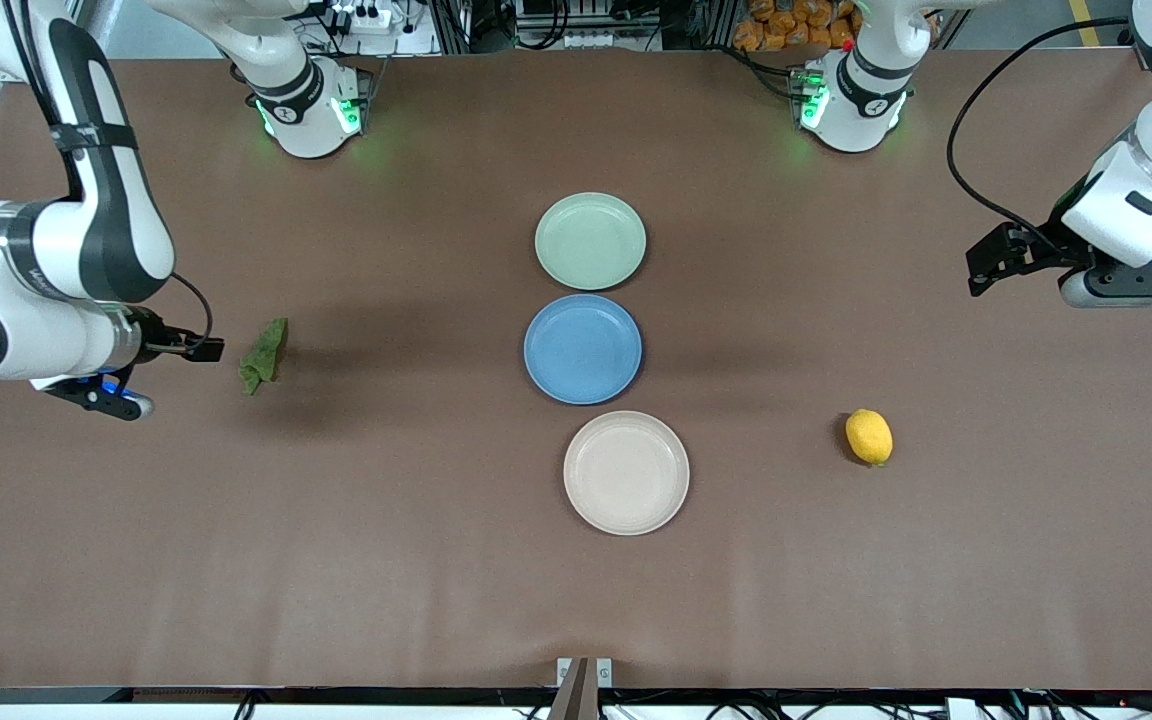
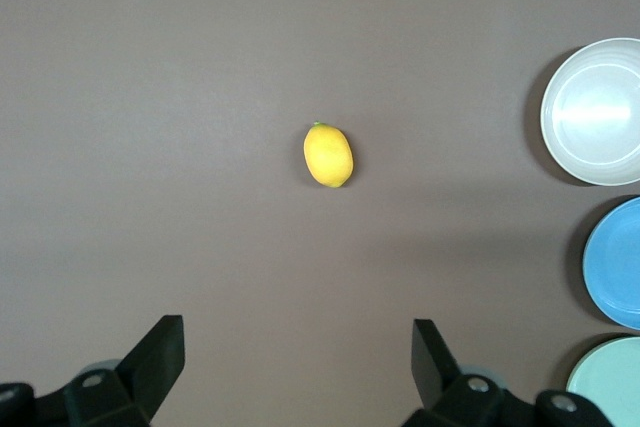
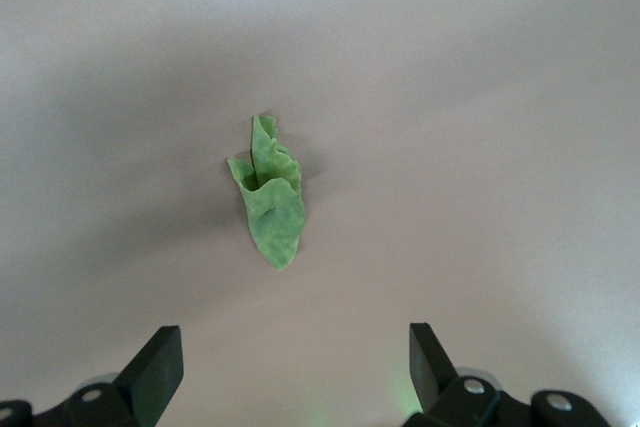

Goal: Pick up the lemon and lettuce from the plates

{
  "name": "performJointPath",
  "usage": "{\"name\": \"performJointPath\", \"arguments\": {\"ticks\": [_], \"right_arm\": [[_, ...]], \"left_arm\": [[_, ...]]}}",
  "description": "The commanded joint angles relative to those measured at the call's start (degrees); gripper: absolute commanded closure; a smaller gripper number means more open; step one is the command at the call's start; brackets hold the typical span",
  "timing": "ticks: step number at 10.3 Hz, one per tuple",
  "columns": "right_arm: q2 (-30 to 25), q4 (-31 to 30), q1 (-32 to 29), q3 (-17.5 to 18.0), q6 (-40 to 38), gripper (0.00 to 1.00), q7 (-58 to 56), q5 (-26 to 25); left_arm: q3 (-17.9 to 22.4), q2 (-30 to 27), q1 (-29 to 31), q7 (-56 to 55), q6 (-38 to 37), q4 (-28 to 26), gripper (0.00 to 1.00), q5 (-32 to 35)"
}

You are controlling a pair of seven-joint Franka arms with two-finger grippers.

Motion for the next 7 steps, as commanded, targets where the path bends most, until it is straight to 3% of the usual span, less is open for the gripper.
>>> {"name": "performJointPath", "arguments": {"ticks": [1,3,7], "right_arm": [[-0.5,4.8,-0.9,1.1,-5.8,0.00,-0.5,-0.1],[-1.1,7.8,-0.7,2.0,-8.9,0.00,-0.7,-0.1],[-5.5,7.9,-0.2,2.6,-8.8,0.00,-4.9,0.4]], "left_arm": [[-0.1,-0.4,0.4,1.1,-0.8,0.5,0.00,-1.4],[-0.1,-0.5,0.4,1.1,-0.8,0.5,0.00,-1.3],[-0.1,-0.4,0.4,1.1,-0.8,0.5,0.00,-1.3]]}}
